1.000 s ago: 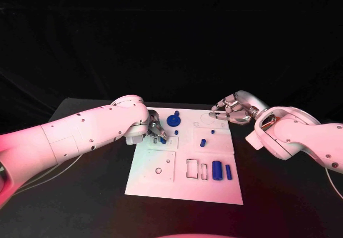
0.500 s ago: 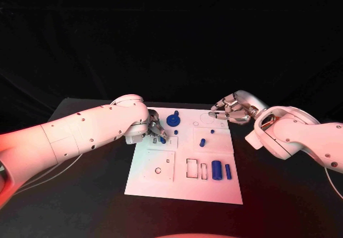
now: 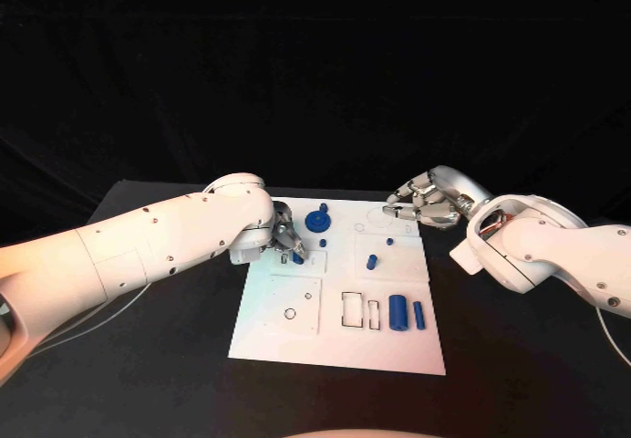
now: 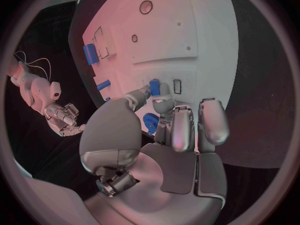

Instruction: Assemble the parts on the task board

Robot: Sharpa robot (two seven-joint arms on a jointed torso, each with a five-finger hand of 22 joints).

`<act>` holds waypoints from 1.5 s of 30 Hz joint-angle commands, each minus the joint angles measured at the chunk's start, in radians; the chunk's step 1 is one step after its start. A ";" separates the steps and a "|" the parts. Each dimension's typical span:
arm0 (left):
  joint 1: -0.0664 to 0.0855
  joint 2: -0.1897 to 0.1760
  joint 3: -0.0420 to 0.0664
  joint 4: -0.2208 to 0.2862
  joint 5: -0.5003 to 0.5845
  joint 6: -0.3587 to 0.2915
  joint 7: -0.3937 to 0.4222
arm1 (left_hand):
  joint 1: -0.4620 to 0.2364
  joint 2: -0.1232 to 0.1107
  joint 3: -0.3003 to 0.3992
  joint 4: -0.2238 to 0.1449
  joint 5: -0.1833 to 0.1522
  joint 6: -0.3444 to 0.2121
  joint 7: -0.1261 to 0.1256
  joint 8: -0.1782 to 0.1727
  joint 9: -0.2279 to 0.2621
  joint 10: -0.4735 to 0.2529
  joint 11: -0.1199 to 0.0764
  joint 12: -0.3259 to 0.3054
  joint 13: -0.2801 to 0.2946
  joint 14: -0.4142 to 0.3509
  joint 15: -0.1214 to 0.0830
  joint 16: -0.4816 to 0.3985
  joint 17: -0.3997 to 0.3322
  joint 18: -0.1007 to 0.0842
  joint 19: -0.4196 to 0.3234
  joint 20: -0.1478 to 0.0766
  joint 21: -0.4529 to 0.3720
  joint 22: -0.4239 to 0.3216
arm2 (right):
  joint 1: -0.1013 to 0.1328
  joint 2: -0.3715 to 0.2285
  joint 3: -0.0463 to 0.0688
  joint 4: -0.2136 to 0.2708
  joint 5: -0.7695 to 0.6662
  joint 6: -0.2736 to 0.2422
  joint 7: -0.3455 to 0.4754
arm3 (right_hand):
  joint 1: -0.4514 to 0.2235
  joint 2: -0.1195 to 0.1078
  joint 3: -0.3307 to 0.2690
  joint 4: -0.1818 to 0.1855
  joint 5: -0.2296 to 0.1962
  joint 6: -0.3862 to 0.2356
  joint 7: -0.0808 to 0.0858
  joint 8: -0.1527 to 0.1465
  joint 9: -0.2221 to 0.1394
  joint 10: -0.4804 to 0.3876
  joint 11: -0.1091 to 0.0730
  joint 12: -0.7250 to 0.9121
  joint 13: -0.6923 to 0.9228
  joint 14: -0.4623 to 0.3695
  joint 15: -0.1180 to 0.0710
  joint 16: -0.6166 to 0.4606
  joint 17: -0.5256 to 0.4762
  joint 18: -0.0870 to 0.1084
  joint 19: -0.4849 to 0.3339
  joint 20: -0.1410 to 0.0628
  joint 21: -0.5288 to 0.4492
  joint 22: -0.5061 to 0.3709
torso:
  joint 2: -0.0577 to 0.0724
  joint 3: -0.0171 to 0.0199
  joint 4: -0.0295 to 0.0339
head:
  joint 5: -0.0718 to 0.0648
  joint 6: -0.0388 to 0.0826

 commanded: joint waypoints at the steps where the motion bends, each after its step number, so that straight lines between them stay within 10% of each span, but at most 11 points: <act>1: -0.004 0.004 -0.003 0.002 -0.012 0.043 -0.037 | 0.021 0.005 0.002 -0.010 0.004 0.040 -0.037 0.003 0.002 0.002 -0.002 0.001 0.000 0.050 -0.009 -0.005 0.065 -0.020 0.004 -0.003 0.004 0.001 | -0.001 0.000 0.000 0.002 -0.004 0.013 0.001 | -0.002 0.005 -0.005 0.003 0.007 -0.003 -0.004 0.003 0.001 -0.005 -0.002 -0.004 -0.001 0.052 -0.006 -0.004 0.034 0.011 -0.006 -0.002 -0.004 0.142 | 0.000 0.0001 0.0007 | -0.001 -0.001; 16: -0.004 0.009 -0.003 0.001 -0.018 0.036 -0.032 | 0.028 0.009 0.004 -0.016 0.004 0.040 -0.035 0.001 0.001 0.005 -0.002 0.007 0.005 0.050 -0.009 -0.006 0.065 -0.021 0.004 -0.004 0.005 0.003 | -0.001 0.000 0.000 0.002 -0.004 0.013 0.002 | -0.002 0.005 -0.005 0.003 0.007 -0.003 -0.004 0.003 0.001 -0.005 -0.002 -0.004 -0.001 0.052 -0.006 -0.004 0.034 0.011 -0.006 -0.002 -0.004 0.142 | 0.000 -0.0001 0.0008 | -0.003 0.000; 29: -0.004 0.013 -0.003 -0.003 -0.010 0.033 -0.036 | -0.081 0.005 -0.134 0.076 0.003 0.059 -0.030 0.001 0.000 0.010 0.003 0.018 0.011 0.050 -0.004 -0.006 0.067 -0.021 0.004 0.000 0.005 0.004 | -0.001 -0.001 0.000 0.002 -0.004 0.012 0.002 | -0.006 0.006 -0.007 0.004 0.007 -0.003 -0.004 0.004 0.002 -0.005 -0.002 -0.005 -0.002 0.051 -0.006 -0.006 0.031 0.011 -0.007 -0.002 -0.005 0.141 | 0.000 -0.0001 0.0008 | -0.005 0.000; 45: -0.004 0.014 -0.003 -0.011 -0.009 0.025 -0.037 | -0.075 0.019 -0.186 0.091 0.003 0.060 -0.031 -0.003 -0.002 0.009 0.003 0.021 0.012 0.050 -0.005 -0.007 0.067 -0.021 0.004 0.000 0.005 0.005 | -0.001 -0.002 0.000 0.004 -0.004 0.012 0.003 | -0.010 0.006 -0.010 0.005 0.006 -0.004 -0.004 0.004 0.002 -0.005 -0.002 -0.005 -0.003 0.051 -0.006 -0.006 0.031 0.011 -0.007 -0.002 -0.006 0.141 | 0.000 0.0001 0.0003 | -0.006 0.004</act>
